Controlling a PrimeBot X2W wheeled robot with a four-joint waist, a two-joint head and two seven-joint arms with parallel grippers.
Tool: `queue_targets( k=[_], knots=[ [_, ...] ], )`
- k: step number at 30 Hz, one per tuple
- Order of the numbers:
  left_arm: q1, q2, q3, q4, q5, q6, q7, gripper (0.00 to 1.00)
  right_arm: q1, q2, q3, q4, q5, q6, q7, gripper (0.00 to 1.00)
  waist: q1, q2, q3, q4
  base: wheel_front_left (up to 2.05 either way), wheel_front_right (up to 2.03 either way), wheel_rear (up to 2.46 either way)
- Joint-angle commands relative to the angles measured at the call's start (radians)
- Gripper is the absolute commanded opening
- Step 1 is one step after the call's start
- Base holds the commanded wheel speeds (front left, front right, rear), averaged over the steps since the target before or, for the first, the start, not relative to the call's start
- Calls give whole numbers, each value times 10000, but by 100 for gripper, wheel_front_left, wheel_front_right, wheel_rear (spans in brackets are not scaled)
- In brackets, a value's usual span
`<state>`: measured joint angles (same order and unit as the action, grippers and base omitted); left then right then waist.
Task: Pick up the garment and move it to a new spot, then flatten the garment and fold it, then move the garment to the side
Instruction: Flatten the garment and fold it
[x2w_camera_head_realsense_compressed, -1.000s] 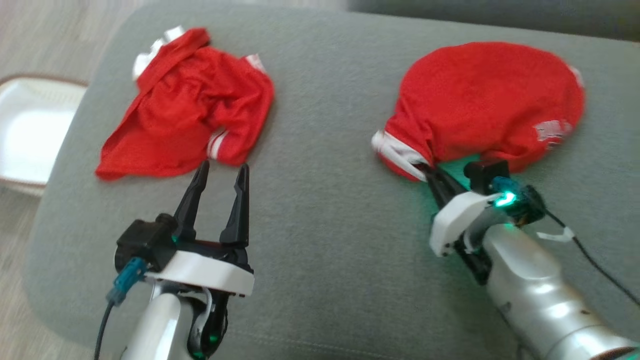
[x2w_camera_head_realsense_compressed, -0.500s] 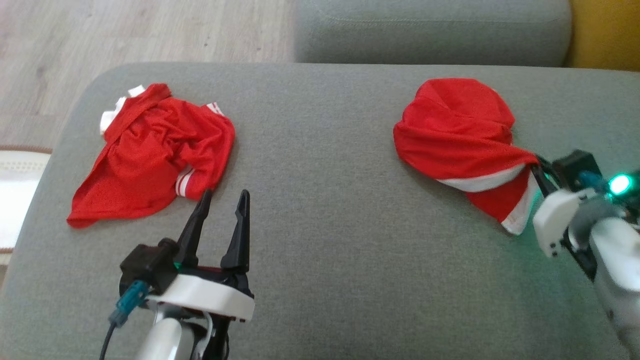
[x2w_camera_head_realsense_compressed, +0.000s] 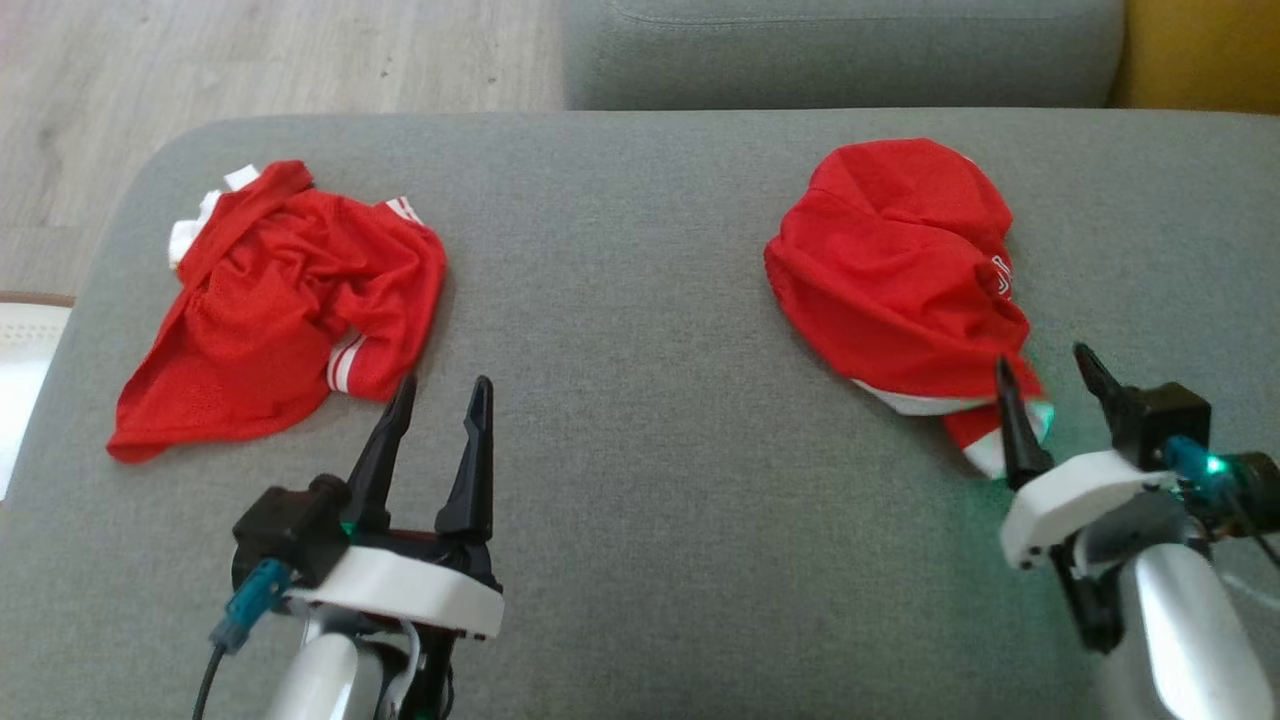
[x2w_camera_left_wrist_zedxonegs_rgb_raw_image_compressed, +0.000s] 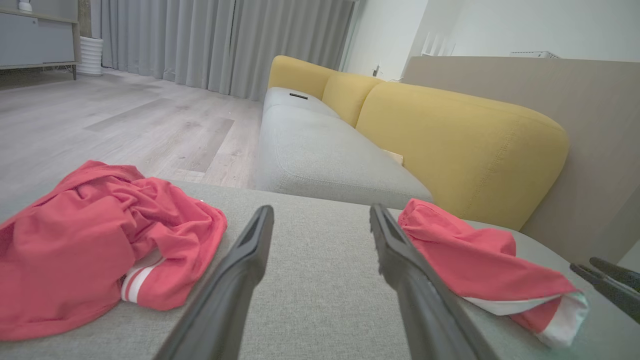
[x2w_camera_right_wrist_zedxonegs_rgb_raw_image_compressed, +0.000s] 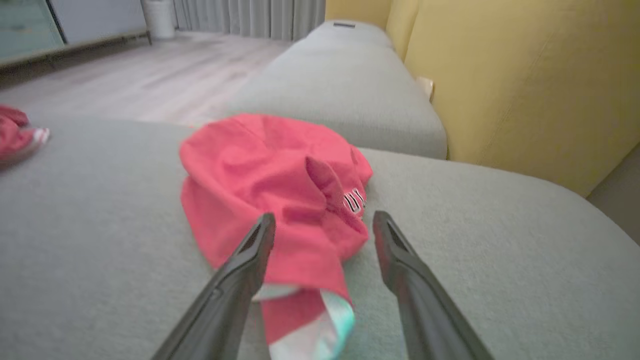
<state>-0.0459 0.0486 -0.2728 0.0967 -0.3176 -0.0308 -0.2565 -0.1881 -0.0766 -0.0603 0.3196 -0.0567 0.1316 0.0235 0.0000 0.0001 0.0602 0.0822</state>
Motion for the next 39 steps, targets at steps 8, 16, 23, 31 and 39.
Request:
queue_targets(
  k=[8, 16, 23, 31, 39],
  knots=[
    [-676, 16, 427, -463, 187, -196, -53, 100, 137, 256, 1099, -1376, 1574, -9, -1573, 100, 0, -1, 14, -234, 0, 0, 0],
    [-642, 16, 402, -636, 329, -412, -53, 100, 473, 261, 2089, -1171, 3100, -9, -2731, 100, 0, -1, -1, -422, 0, 0, 0],
    [-334, 16, 531, -315, 28, -528, -53, 100, 864, 262, 2099, -1308, 3625, -9, -2847, 100, 0, -1, -31, -515, 0, 0, 0],
    [-334, 16, 491, -358, 53, -556, -53, 100, 917, 263, 2066, -1500, 3571, -9, -2851, 100, 0, -1, 37, -409, 0, 0, 0],
    [-494, 16, 277, -448, 32, -554, -53, 100, 510, 263, 2030, -1306, 2991, -9, -2851, 100, 0, -1, 331, -145, 0, 0, 0]
  ],
)
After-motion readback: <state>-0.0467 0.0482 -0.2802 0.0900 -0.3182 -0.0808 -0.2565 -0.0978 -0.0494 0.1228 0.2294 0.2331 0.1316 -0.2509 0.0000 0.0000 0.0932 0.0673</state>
